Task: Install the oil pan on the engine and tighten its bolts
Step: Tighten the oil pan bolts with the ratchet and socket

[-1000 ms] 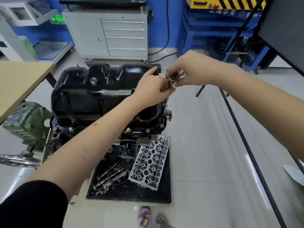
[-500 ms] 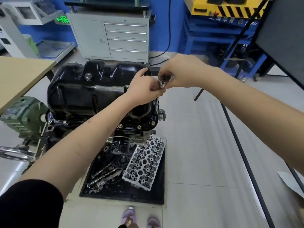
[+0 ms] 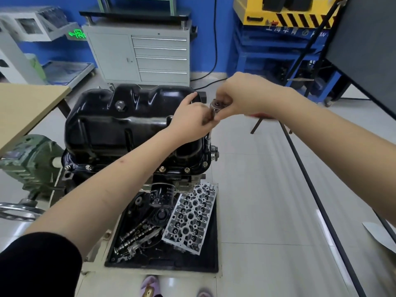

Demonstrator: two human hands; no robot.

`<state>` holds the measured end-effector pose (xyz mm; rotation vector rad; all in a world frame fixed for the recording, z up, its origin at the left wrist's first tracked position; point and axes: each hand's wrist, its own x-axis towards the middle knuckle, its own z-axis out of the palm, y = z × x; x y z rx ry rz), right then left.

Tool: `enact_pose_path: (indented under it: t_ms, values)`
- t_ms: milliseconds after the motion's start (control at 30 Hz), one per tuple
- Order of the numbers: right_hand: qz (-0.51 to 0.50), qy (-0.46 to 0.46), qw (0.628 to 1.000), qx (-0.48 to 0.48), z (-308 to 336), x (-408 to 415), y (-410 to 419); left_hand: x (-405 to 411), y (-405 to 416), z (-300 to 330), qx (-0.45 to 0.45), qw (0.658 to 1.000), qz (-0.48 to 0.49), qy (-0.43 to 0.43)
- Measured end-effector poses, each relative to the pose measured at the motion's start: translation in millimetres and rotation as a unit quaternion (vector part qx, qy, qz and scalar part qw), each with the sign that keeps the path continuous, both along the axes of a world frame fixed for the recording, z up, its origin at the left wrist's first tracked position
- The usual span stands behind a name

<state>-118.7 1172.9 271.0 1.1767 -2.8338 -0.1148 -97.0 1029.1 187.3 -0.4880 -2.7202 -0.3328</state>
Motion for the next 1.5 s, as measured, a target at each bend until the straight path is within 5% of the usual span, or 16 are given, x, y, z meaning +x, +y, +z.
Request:
enact_pose_path:
  t_ms: [300,467,633,1033,1233,1500]
  values:
    - [0.044,-0.071,0.996,-0.033,1.1,4.1,1.4,-5.9,-6.1,-6.6,-0.028,0.999,-0.030,0.020]
    - [-0.016,0.045,0.998,0.047,-4.1,-3.2,-6.2,-5.8,-3.0,-5.7,-0.033,0.999,-0.017,0.023]
    - [0.014,0.006,1.000,-0.019,-9.1,0.3,1.9,-5.7,-4.6,-6.2,-0.032,0.999,-0.019,0.017]
    - [-0.015,0.031,0.999,0.011,-7.9,-0.2,-2.8,-2.3,1.5,-3.8,-0.018,0.999,0.000,0.026]
    - [0.064,0.014,0.998,0.009,-1.1,1.6,0.6,-2.4,-3.0,-3.6,-0.025,1.000,-0.012,0.010]
    - [-0.038,0.034,0.999,0.009,-9.9,4.0,-1.8,-0.7,3.1,-3.2,-0.004,1.000,-0.005,0.027]
